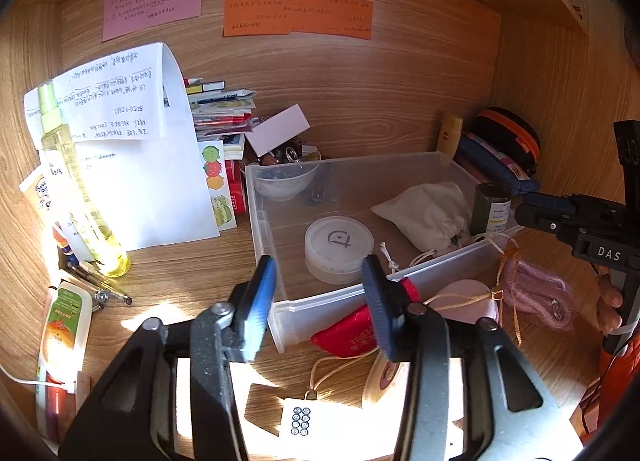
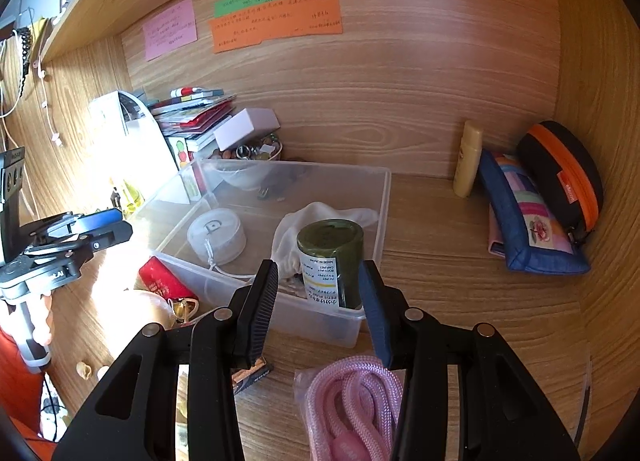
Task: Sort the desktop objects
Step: 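Open left tool to drop the clip while right tool sets the jar in the bin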
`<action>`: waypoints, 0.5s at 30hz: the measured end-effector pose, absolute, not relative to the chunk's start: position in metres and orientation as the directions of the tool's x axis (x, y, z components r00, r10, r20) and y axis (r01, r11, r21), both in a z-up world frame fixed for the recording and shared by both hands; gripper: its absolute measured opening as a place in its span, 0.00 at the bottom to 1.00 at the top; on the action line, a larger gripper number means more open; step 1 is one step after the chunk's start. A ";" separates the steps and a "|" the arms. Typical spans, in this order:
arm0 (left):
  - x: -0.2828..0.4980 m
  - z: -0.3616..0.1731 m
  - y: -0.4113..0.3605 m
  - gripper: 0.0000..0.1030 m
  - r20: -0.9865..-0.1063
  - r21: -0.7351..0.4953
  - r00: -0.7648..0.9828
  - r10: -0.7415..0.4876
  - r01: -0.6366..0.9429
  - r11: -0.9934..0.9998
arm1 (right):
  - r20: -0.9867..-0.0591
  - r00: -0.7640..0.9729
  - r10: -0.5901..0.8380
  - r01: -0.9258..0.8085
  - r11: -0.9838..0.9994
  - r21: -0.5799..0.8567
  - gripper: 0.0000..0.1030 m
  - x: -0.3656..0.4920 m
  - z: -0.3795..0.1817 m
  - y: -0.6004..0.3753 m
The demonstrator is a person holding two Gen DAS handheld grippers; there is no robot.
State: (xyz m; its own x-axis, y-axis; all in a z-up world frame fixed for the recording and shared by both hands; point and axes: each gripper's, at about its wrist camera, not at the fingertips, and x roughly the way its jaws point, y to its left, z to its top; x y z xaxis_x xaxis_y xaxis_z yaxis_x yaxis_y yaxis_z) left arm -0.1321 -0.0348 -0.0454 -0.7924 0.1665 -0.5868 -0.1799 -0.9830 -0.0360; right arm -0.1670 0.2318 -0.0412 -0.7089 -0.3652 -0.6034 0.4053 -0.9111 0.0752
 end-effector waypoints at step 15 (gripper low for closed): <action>-0.093 -0.042 -0.034 0.60 -0.560 -0.020 -0.815 0.145 -0.162 -0.987 | -0.564 -0.746 -0.355 0.406 -0.913 0.037 0.78 -0.129 -0.033 0.243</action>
State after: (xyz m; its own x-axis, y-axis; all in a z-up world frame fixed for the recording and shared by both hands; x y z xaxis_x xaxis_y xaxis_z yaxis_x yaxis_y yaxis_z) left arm -0.0933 -0.0337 -0.0417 -0.8154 0.1448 -0.5604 -0.1617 -0.9866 -0.0196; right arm -0.1291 0.2427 -0.0334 -0.7459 -0.3546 -0.5638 0.4060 -0.9131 0.0373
